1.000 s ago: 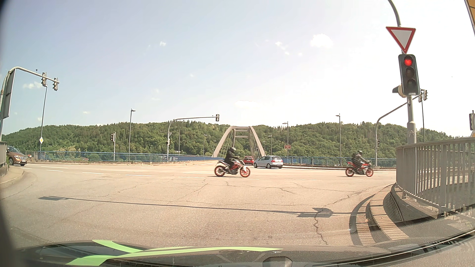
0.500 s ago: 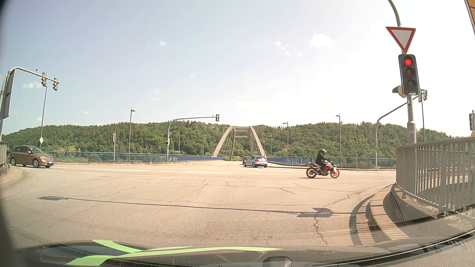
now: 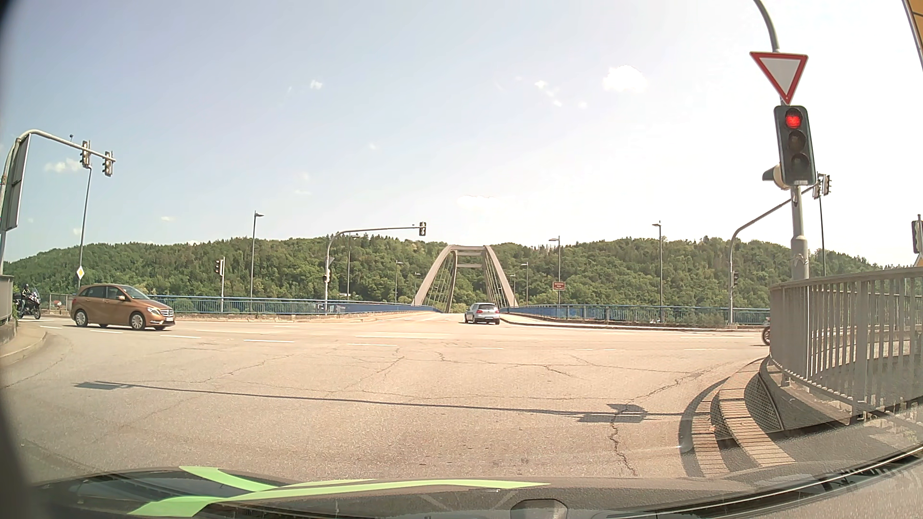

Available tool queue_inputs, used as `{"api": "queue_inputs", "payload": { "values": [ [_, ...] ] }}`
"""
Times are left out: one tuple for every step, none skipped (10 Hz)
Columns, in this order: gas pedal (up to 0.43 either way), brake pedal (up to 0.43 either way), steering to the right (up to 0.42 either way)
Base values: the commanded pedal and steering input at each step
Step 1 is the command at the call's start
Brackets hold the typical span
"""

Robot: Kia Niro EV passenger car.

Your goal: Follow the waypoints while adhering to traffic rules and regulations

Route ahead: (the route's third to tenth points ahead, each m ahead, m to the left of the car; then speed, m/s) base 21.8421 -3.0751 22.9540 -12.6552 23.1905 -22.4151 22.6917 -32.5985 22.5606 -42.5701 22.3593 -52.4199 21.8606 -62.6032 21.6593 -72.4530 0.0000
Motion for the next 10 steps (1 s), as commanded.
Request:
{"api": "queue_inputs", "payload": {
  "values": [
    [0.0, 0.341, 0.037],
    [0.0, 0.348, 0.038],
    [0.0, 0.348, 0.037],
    [0.0, 0.348, 0.038],
    [0.0, 0.348, 0.037],
    [0.0, 0.348, 0.038],
    [0.0, 0.348, 0.037],
    [0.0, 0.354, 0.037],
    [0.0, 0.354, 0.037],
    [0.0, 0.354, 0.037]
  ]
}}
